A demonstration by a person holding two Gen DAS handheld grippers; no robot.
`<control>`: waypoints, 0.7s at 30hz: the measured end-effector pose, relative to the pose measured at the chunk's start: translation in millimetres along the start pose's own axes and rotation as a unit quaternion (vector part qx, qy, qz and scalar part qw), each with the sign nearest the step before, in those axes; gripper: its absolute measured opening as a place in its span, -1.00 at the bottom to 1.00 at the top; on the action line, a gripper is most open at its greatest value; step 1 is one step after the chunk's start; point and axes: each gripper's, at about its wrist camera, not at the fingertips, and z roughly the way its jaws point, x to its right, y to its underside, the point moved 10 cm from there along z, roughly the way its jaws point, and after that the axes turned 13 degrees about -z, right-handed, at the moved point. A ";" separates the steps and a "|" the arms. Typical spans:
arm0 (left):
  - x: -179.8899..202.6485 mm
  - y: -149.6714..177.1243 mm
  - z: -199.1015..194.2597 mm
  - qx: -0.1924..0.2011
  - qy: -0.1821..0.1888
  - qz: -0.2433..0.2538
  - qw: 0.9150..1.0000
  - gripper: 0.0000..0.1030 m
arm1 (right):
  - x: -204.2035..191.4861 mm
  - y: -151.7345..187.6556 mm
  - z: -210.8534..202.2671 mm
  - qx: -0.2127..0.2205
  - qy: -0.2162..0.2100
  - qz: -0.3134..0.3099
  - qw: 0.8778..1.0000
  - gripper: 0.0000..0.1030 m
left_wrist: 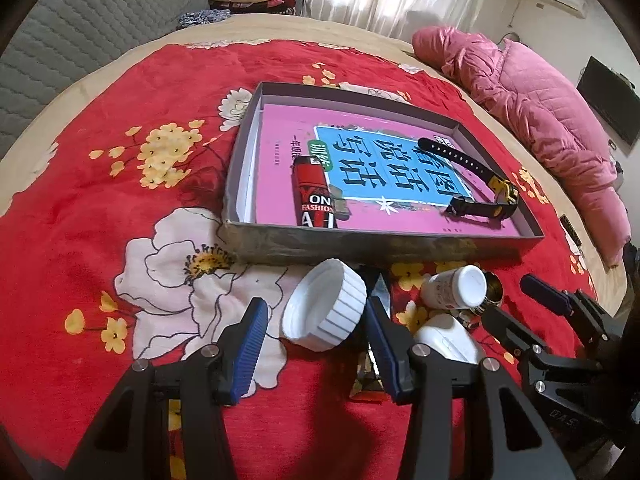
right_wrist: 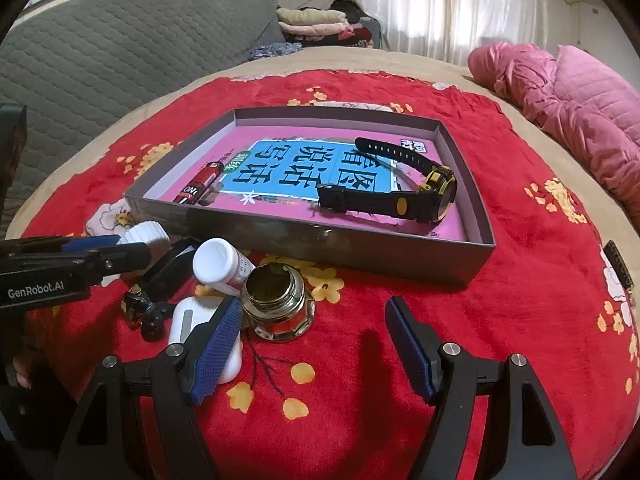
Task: Organize rigid objects
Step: 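Move the left gripper toward the small metal item while the right approaches the white bottle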
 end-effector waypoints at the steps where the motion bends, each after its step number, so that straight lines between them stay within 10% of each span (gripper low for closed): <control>1: -0.7 -0.2 0.2 -0.001 0.001 -0.003 1.000 -0.04 | -0.2 0.0 0.8 0.000 0.000 -0.001 1.000 0.46; 21: -7.0 -2.1 9.1 -0.005 0.004 -0.013 1.000 -0.04 | -3.7 -1.3 17.0 0.004 -0.001 -0.028 1.000 0.47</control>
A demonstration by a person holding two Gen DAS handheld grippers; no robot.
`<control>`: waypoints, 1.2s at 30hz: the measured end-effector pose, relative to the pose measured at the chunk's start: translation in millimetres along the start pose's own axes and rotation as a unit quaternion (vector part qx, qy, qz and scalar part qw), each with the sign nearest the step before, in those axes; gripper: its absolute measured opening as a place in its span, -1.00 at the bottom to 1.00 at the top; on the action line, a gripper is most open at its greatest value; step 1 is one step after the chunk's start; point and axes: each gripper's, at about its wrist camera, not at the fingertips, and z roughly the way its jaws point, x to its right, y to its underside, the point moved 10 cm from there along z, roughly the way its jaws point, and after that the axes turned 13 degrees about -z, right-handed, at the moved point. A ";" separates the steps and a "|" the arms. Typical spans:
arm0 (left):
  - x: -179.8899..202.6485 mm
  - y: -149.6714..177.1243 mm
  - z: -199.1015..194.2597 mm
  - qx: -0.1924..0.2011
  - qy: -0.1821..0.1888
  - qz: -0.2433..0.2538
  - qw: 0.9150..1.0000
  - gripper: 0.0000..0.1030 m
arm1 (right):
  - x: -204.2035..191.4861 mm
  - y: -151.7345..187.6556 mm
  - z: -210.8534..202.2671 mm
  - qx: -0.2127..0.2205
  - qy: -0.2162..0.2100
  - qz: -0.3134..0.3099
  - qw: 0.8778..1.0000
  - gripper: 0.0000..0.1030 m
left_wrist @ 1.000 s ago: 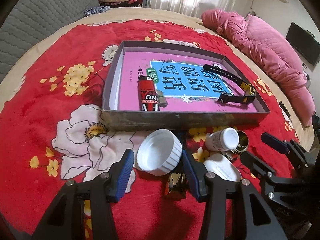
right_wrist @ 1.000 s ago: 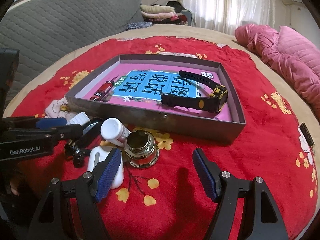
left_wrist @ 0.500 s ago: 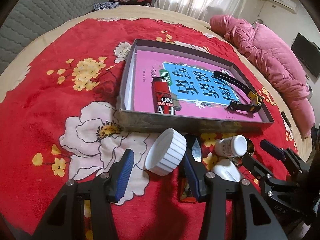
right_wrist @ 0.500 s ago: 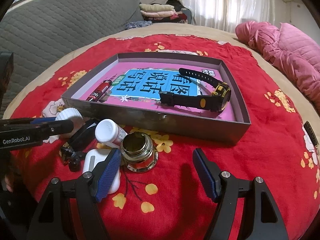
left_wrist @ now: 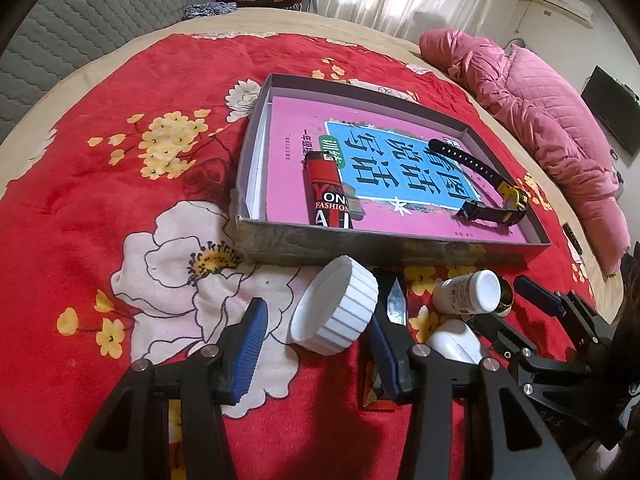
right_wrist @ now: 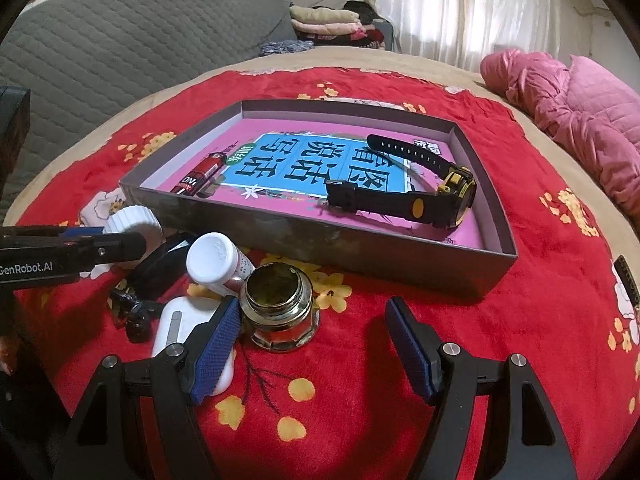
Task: Organize rigid objects
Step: 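Move the left gripper toward the small metal item while the right approaches the white bottle, then grasp the white ribbed cap with the left gripper while the right grasps the silver metal cup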
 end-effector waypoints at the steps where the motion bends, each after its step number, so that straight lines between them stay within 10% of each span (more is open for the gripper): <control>1: 0.2 -0.1 0.4 0.000 0.000 0.000 1.000 -0.04 | 0.2 -0.7 0.6 0.001 0.003 -0.003 1.000 0.47; 19: 6.5 0.6 6.9 -0.001 0.004 0.014 1.000 -0.11 | 3.7 -3.2 3.8 0.014 -0.008 -0.008 1.000 -0.25; 36: 10.9 0.8 9.7 0.001 0.023 0.027 0.999 -0.59 | 17.5 3.3 -1.0 0.013 -0.012 0.017 1.000 -0.27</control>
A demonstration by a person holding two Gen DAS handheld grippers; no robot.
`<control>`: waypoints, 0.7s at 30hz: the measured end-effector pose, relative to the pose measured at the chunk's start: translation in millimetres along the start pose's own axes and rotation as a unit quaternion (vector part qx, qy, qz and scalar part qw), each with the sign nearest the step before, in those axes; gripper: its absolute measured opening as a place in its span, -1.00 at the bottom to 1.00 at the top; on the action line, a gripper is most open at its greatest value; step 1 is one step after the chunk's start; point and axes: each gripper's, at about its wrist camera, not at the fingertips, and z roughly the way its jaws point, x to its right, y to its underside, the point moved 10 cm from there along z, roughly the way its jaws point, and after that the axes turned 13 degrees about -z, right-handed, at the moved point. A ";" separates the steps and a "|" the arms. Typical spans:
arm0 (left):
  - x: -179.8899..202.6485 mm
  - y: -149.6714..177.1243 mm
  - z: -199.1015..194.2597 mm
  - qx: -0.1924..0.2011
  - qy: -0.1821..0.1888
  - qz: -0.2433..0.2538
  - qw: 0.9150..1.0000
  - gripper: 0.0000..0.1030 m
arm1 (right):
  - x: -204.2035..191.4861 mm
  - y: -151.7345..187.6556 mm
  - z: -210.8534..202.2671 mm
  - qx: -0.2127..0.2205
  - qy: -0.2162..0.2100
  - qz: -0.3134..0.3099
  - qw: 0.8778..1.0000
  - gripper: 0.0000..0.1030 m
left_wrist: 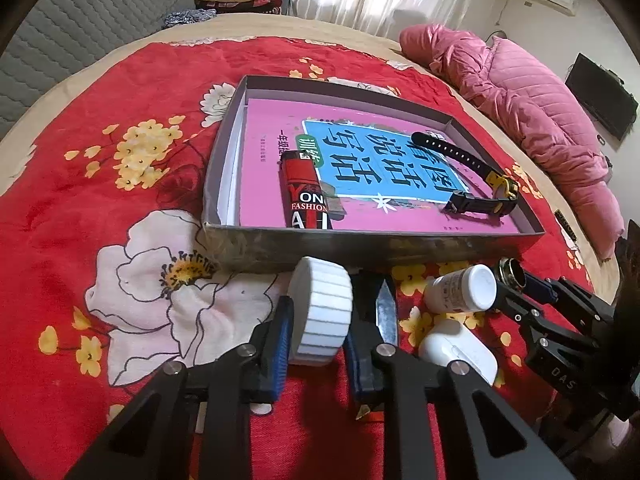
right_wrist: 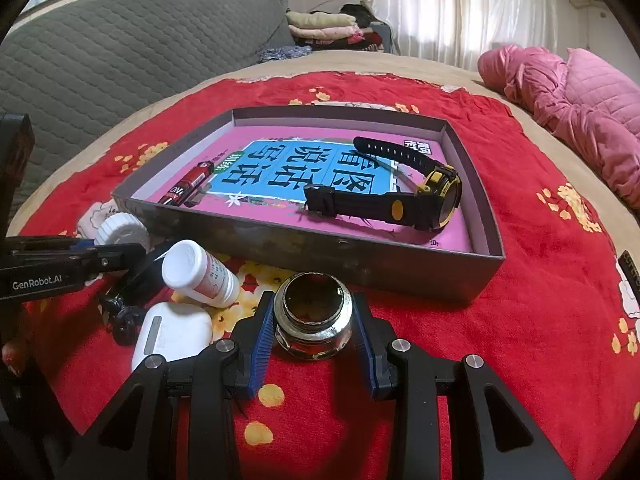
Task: Organize rigid objects
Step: 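Grasp the white ribbed cap with the left gripper while the right grasps the silver metal cup, then carry the white cap and silver cup with both grippers into the grey box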
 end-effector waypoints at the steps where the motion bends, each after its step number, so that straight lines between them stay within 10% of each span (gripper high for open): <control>1: 0.1 0.8 -0.6 0.000 0.001 -0.001 1.000 -0.60 | -0.1 -0.1 0.1 0.000 0.000 0.000 1.000 -0.27; 21: -0.3 -4.9 -16.2 0.024 0.017 -0.014 0.999 -0.68 | 7.2 -0.4 -7.0 0.007 -0.005 0.019 1.000 -0.27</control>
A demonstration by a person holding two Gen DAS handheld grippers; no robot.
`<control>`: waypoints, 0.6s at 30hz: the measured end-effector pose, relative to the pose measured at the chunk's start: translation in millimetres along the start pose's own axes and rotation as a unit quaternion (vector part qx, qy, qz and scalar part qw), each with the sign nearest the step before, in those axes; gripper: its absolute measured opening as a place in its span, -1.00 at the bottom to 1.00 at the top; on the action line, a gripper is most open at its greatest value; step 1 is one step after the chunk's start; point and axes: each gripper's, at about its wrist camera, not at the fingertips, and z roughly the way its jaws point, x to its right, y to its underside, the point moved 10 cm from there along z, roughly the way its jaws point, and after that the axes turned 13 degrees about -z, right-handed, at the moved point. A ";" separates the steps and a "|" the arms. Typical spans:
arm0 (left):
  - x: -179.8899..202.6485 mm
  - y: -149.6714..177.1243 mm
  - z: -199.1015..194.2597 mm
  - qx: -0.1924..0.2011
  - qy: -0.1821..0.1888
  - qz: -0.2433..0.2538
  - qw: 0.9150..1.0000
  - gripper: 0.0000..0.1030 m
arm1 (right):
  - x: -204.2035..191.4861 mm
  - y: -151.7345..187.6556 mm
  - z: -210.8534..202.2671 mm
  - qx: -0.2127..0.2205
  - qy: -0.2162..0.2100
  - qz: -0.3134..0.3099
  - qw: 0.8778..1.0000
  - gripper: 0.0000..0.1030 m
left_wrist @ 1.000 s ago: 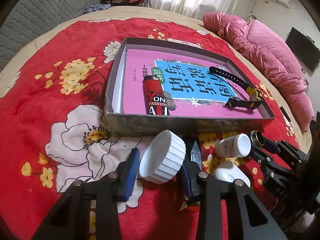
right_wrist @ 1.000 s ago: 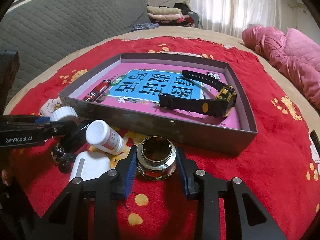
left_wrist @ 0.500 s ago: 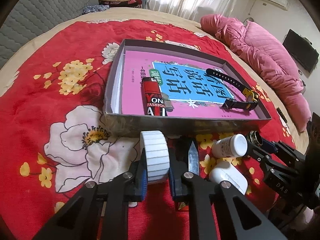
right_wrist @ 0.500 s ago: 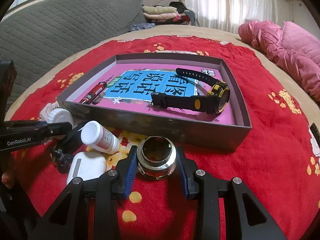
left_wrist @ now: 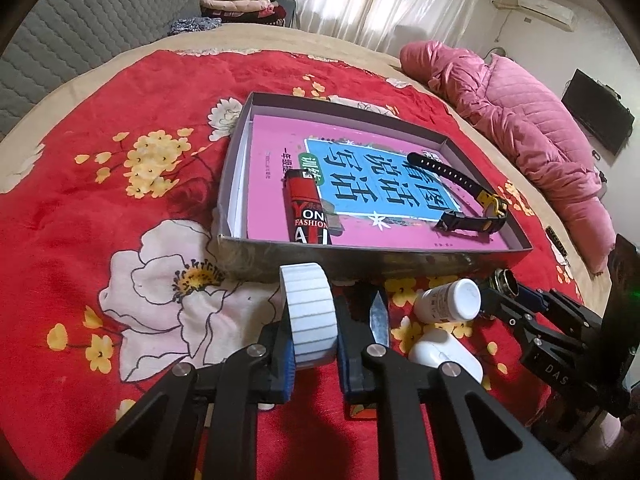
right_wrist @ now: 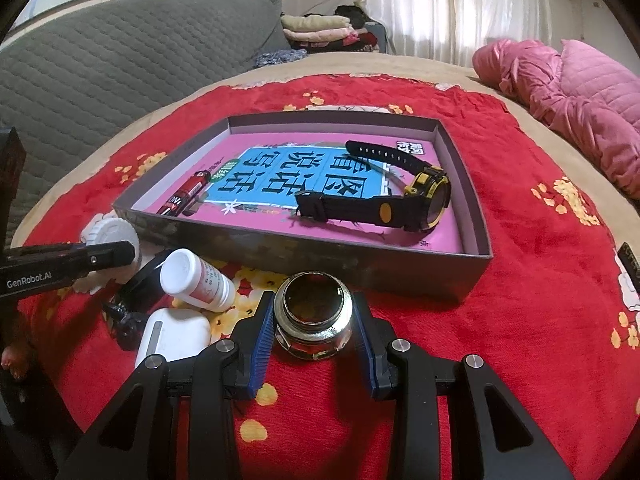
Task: Organize rigid objects
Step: 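Carry the white cap and silver cup with both grippers into the grey box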
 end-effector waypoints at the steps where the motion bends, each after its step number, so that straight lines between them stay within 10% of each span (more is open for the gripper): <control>1: 0.6 -0.2 -0.7 0.000 0.001 0.000 1.000 -0.68 | 0.6 0.0 -0.7 0.001 0.000 0.001 1.000 -0.27; 18: 8.8 -2.1 -11.4 0.015 0.004 0.011 1.000 -0.68 | 1.4 -8.9 -18.6 0.024 0.003 0.001 1.000 -0.27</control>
